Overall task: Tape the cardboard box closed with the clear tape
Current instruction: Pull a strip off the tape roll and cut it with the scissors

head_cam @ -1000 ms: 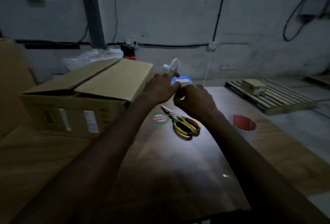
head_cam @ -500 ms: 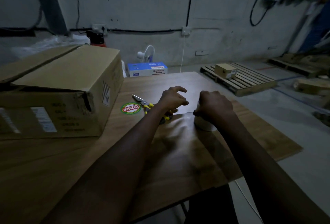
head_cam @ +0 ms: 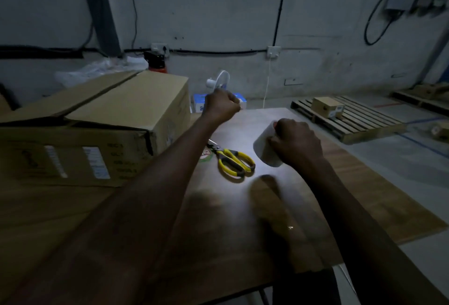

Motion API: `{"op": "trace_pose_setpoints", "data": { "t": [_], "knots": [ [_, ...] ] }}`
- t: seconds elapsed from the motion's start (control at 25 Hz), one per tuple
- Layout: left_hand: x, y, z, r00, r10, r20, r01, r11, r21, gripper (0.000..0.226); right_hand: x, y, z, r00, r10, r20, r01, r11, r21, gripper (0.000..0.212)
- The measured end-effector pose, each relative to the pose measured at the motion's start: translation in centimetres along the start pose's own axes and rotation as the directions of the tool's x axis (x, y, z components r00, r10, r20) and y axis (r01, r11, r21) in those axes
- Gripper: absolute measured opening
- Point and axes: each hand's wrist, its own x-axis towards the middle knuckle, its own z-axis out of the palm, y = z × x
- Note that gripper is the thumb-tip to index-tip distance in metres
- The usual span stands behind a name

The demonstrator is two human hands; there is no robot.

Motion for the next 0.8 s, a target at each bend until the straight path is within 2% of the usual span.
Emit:
{"op": "trace_pose_setpoints", "data": {
  "t": [0.08, 0.12, 0.2, 0.28, 0.4, 0.52, 0.6, 0.72, 0.8],
  "knots": [
    [0.4, 0.4, -4.4, 0.997, 0.05, -0.051, -0.044, 0.993, 0.11, 0.043, 0.8, -2.4, 0.4, 0.999, -0.05, -0.011, 0.051, 0.985, 0.164, 0.023],
    [0.3, 0.4, -6.5, 0.996, 0.067, -0.067, -0.058, 0.99, 0.132, 0.041, 1.3, -3.6, 0.6, 0.997, -0.077, -0.013, 0.077, 0.967, 0.244, 0.022],
    [0.1, 0.2, -10.1, 0.991, 0.08, -0.112, -0.064, 0.989, 0.136, 0.022, 2.0, -6.1, 1.1, 0.99, -0.135, -0.029, 0.136, 0.918, 0.374, 0.02],
    [-0.1, -0.5, -13.3, 0.967, 0.148, -0.209, -0.104, 0.972, 0.209, 0.013, 2.2, -8.5, 1.5, 0.974, -0.214, -0.072, 0.222, 0.852, 0.475, 0.017],
    [-0.7, -1.6, -17.1, 0.905, 0.318, -0.283, -0.196, 0.902, 0.384, 0.015, 1.3, -11.5, 1.7, 0.932, -0.334, -0.141, 0.347, 0.705, 0.618, 0.026],
    [-1.4, -2.0, -19.6, 0.858, 0.45, -0.247, -0.295, 0.826, 0.48, 0.015, 0.2, -13.4, 1.8, 0.898, -0.387, -0.208, 0.398, 0.518, 0.757, 0.038],
    [-1.9, -1.8, -20.4, 0.844, 0.488, -0.221, -0.329, 0.798, 0.505, 0.014, -0.3, -14.0, 1.8, 0.892, -0.373, -0.255, 0.405, 0.412, 0.816, 0.044],
    [-1.9, -1.4, -20.8, 0.831, 0.485, -0.272, -0.355, 0.839, 0.413, 0.013, -1.0, -14.7, 1.4, 0.851, -0.356, -0.386, 0.49, 0.276, 0.827, 0.034],
    [-1.7, -1.3, -20.9, 0.817, 0.487, -0.308, -0.382, 0.858, 0.343, 0.012, -1.3, -15.3, 1.3, 0.776, -0.352, -0.524, 0.62, 0.274, 0.735, 0.027]
  ]
}}
